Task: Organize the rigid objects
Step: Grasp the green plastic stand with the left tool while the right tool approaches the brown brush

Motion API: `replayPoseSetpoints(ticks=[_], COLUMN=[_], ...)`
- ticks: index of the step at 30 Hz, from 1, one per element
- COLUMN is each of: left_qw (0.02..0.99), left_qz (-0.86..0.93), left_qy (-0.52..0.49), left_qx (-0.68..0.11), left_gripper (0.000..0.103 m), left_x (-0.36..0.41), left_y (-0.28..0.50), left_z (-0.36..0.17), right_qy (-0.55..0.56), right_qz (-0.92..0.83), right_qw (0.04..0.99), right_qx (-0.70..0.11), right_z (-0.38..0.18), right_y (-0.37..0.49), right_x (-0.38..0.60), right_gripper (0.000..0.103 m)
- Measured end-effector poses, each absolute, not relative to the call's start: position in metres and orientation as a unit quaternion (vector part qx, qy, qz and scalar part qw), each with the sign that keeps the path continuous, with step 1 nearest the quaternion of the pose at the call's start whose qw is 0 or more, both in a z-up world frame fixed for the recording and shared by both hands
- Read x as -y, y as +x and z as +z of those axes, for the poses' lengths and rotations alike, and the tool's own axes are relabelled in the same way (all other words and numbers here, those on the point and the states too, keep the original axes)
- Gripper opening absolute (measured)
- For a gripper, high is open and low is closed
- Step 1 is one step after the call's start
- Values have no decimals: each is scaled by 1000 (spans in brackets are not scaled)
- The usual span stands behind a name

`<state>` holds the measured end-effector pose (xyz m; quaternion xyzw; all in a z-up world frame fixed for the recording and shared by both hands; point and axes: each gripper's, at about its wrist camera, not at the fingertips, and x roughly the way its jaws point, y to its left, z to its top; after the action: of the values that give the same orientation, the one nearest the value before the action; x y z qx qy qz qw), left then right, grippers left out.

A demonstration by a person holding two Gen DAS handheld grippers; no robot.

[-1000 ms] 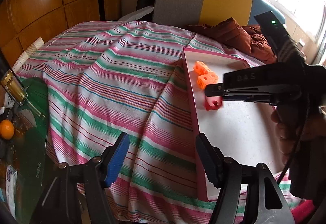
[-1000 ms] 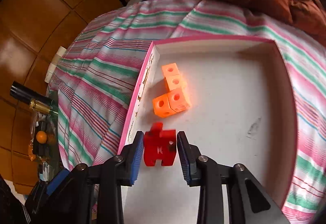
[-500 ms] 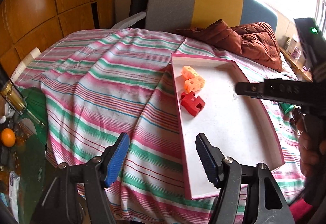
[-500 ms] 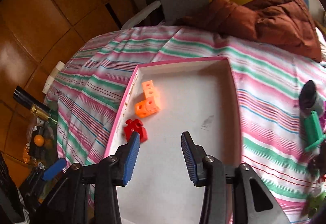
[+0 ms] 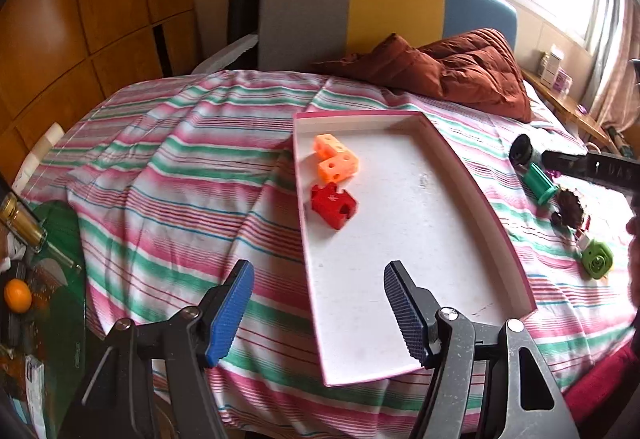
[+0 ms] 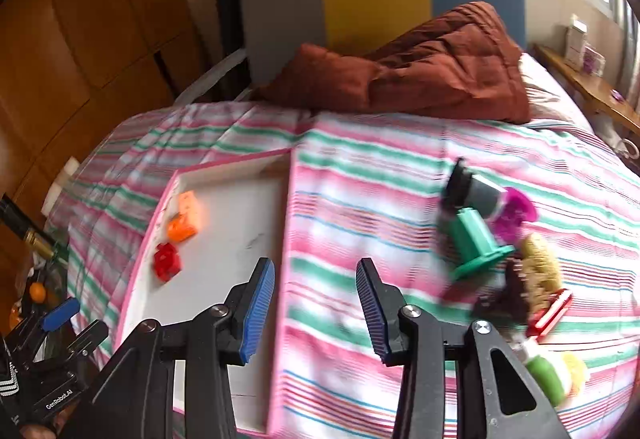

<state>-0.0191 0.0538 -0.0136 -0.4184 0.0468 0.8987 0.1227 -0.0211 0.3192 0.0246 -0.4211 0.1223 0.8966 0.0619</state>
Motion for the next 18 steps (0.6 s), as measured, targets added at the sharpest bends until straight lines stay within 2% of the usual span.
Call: replayPoseSetpoints(ticks=[12, 18], left_qw=[160, 193], left_qz=[888, 879], left_qy=[-423, -423], left_qx=[-85, -105], left_gripper=[68, 68], left_x=[-100, -129], left_y=[-17, -17], left_z=[-15, -12], right_qy=[-384, -364], right_qz=[881, 841], right_qw=[220, 296], right_qx=[-165, -269], right_z=[31, 4], right_y=[31, 67], right_x=[-449, -510], right_gripper=[43, 43])
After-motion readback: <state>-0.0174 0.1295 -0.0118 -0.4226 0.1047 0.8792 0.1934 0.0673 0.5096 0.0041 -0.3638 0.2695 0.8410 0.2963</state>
